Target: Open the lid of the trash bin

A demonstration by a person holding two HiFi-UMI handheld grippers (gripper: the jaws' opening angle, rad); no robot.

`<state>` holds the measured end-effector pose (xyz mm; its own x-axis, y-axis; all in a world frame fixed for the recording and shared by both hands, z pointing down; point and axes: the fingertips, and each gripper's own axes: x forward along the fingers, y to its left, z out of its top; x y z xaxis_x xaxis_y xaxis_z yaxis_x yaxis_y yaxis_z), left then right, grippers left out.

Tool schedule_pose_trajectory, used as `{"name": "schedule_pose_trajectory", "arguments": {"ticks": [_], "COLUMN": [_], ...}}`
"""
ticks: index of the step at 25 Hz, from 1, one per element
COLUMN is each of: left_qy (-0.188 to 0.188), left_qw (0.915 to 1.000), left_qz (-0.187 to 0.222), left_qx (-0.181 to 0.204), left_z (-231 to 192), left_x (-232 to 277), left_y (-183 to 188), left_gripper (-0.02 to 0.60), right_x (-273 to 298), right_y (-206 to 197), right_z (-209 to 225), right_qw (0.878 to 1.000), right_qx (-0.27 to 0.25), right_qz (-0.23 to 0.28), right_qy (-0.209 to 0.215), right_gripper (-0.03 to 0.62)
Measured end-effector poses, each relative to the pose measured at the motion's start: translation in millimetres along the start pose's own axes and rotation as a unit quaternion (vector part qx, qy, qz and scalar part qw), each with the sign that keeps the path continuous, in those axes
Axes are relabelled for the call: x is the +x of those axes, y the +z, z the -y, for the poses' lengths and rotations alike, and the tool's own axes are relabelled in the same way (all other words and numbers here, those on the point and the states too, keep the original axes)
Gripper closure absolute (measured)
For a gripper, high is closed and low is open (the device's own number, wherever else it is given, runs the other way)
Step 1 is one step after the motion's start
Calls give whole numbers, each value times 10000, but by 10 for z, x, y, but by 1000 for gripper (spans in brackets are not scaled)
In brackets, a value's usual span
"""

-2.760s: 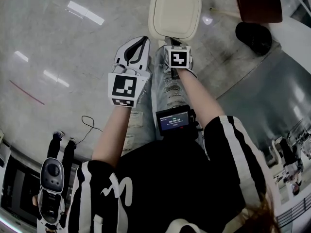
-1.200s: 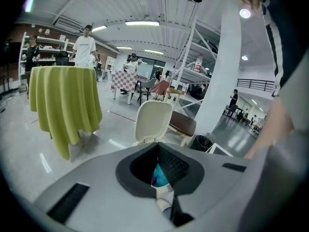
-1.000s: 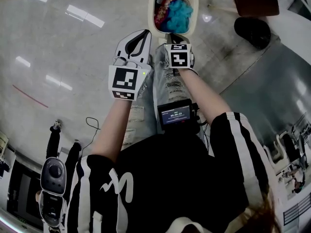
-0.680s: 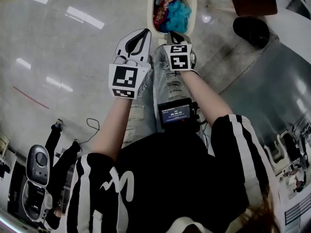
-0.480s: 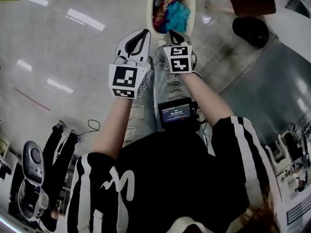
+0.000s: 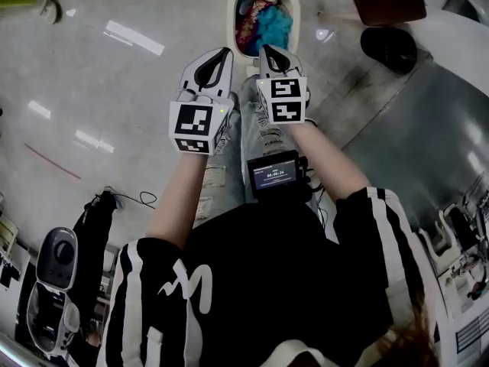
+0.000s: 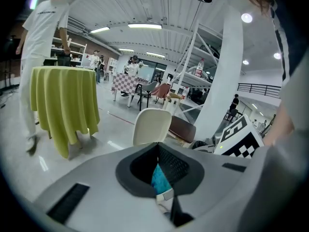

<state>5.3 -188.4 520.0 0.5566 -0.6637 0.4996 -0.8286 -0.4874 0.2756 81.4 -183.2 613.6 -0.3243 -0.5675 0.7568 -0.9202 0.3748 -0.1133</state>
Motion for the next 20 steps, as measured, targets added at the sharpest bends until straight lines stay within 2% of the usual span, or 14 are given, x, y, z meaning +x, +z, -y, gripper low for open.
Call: {"name": "schedule_pose_trajectory", "arguments": {"ticks": [9,20], "left_qy": [-1,-35], "left_qw": [10000,9998], "left_qz": [43,161], "left_qx": [-41,-53], "left_z": [36,113], "left_x": [-63,-182], "left_y": [86,340], "left_gripper": [572,572], "right_x": [-301,-709], "right_y": [336,708], "right_z": [21,-3], "right_qw": [9987,9949], "right_qx": [-147,101], "right_qz": [488,999], "right_qy": [-74,-84], "right_gripper": [584,583]}}
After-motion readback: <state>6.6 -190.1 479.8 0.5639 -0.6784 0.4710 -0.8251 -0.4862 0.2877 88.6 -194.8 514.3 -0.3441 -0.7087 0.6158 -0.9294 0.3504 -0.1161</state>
